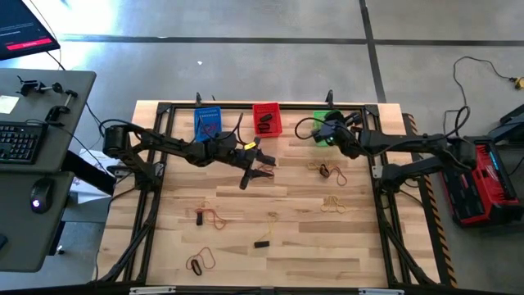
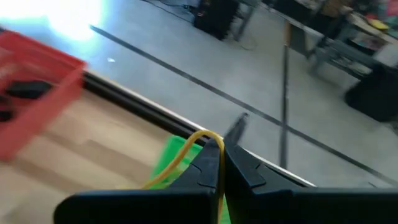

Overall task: Sort rubber bands into baskets
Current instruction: Put the yellow rubber band into the green bin

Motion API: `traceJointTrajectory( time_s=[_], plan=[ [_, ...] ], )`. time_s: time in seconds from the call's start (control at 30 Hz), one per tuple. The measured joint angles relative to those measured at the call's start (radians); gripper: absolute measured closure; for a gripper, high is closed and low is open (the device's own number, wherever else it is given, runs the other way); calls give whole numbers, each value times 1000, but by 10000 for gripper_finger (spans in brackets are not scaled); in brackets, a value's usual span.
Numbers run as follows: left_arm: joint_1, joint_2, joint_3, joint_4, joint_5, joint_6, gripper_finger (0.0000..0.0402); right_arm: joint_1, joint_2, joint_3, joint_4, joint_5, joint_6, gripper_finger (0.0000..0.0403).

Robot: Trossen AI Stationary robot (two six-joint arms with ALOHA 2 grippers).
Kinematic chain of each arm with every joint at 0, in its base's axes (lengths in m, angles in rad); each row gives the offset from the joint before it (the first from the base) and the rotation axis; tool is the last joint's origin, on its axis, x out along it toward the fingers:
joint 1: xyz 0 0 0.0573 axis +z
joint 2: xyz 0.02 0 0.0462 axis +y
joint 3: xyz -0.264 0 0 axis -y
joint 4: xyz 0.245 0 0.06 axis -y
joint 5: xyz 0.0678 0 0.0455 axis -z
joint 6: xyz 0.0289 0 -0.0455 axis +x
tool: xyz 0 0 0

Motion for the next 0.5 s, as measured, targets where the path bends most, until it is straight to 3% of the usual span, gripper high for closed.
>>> traceJointTrajectory(
  time_s=[0.27, 0.5],
  plan=[
    [-5, 0, 0, -3, 0, 0, 238, -102, 0, -122, 140, 8, 24, 403],
    [-5, 0, 0, -5, -4, -6, 238, -153, 1, -222, 300, -85, 25, 403]
  ],
)
